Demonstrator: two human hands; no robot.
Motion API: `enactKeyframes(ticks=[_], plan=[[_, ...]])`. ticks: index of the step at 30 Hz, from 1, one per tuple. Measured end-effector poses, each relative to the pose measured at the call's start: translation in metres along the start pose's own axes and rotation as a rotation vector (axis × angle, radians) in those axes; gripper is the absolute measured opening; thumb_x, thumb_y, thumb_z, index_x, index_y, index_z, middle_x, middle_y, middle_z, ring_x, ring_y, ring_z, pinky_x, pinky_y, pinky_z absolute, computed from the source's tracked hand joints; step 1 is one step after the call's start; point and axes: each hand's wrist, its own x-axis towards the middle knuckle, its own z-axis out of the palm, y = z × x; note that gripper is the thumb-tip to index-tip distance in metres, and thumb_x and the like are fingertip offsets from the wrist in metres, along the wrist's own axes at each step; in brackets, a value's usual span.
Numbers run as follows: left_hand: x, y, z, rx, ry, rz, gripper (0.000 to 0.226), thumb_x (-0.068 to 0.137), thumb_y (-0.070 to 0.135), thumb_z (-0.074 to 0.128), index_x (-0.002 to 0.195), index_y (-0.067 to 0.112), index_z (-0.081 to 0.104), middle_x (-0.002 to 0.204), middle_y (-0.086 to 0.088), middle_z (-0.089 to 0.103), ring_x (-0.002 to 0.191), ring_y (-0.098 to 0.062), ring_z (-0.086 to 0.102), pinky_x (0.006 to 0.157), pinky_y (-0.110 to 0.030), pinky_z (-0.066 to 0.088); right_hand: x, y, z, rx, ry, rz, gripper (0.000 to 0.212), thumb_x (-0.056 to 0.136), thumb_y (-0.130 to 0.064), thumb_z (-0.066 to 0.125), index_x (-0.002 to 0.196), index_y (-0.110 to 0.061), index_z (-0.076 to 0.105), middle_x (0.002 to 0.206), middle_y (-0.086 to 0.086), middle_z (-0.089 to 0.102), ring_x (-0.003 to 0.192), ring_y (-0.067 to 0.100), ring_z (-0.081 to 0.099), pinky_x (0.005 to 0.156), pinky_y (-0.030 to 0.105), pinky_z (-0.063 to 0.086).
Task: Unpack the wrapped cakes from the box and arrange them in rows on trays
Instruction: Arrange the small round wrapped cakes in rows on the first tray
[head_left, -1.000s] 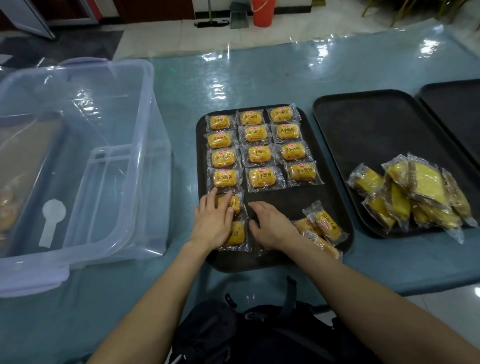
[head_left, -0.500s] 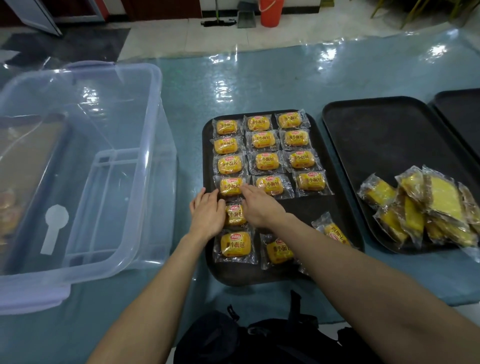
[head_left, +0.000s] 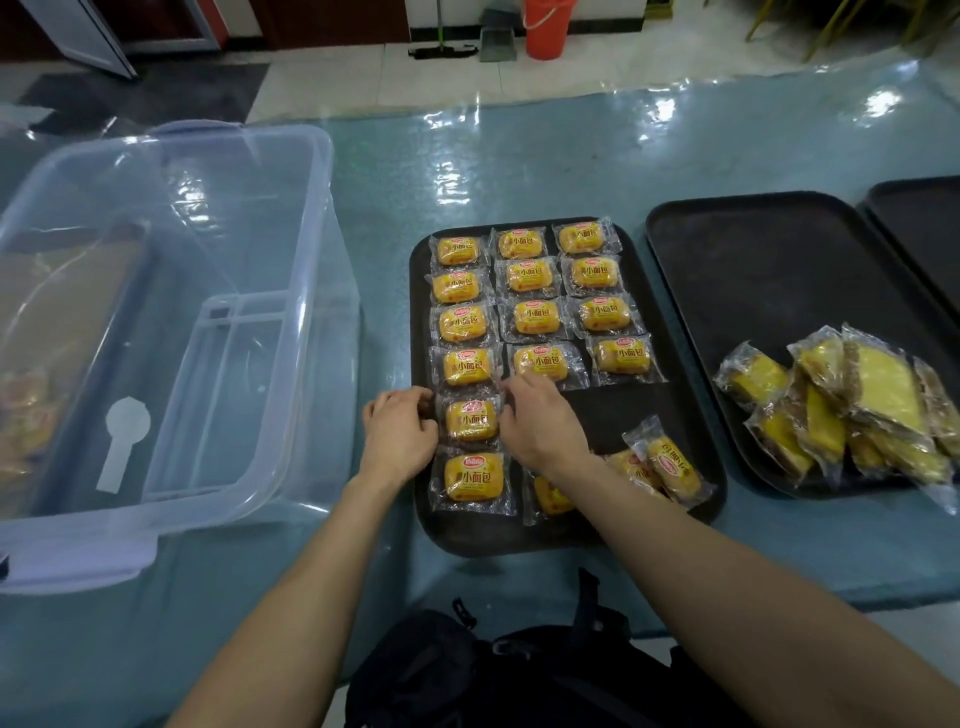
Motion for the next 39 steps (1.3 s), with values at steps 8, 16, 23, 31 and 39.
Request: enactKeyframes(ticks=[8, 16, 23, 31, 39], plan=[[-0.028, -0.006, 0.0, -0.008, -0.107, 0.017, 0.033, 0.093, 0.016, 0.066, 0.124, 0.026, 0.072, 0.09, 0.014, 0.075, 0.087, -0.008, 0.068, 0.093, -0.036, 0.059, -0.039, 0.007, 0.009, -0.071, -0.079, 0.027, 0.041, 0.102, -0.031, 0.061, 0.138, -0.012, 0.06, 0.128, 0.005, 0.063, 0.122, 0.025, 0.056, 0.106, 0.045, 0.051], [-0.043, -0.002, -0.004, -0.018, -0.159, -0.039, 0.026, 0.098, 0.035, 0.079, 0.119, 0.028, 0.066, 0.094, 0.011, 0.073, 0.082, -0.004, 0.068, 0.07, -0.025, 0.051, -0.056, 0.022, 0.003, -0.15, -0.255, 0.009, 0.075, 0.084, -0.04, 0.071, 0.15, -0.015, 0.048, 0.139, 0.004, 0.056, 0.131, 0.026, 0.05, 0.115, 0.048, 0.045], [-0.044, 0.001, -0.007, 0.011, -0.112, -0.05, 0.022, 0.1, 0.032, 0.075, 0.12, 0.025, 0.069, 0.092, 0.011, 0.07, 0.077, -0.002, 0.062, 0.066, -0.023, 0.05, -0.053, 0.031, -0.017, -0.024, -0.257, 0.097, 0.074, 0.084, -0.007, 0.069, 0.155, -0.016, 0.049, 0.146, 0.001, 0.056, 0.139, 0.023, 0.049, 0.116, 0.042, 0.047], [-0.043, 0.039, 0.002, 0.218, -0.184, 0.401, 0.079, 0.084, 0.072, 0.075, 0.153, 0.043, 0.049, 0.16, 0.004, 0.041, 0.151, -0.021, 0.033, 0.126, -0.053, 0.034, -0.057, 0.058, -0.048, -0.129, -0.493, 0.062, 0.089, 0.081, -0.029, 0.084, 0.16, -0.02, 0.043, 0.151, 0.001, 0.052, 0.138, 0.023, 0.051, 0.115, 0.041, 0.048], [-0.039, 0.056, 0.009, 0.371, -0.256, 0.409, 0.082, 0.078, 0.062, 0.088, 0.151, 0.05, 0.052, 0.166, 0.001, 0.031, 0.157, -0.026, 0.024, 0.128, -0.054, 0.03, -0.059, 0.076, -0.041, -0.32, -0.331, -0.03, 0.057, 0.088, -0.021, 0.08, 0.141, -0.017, 0.059, 0.133, 0.002, 0.059, 0.128, 0.023, 0.053, 0.109, 0.041, 0.051]])
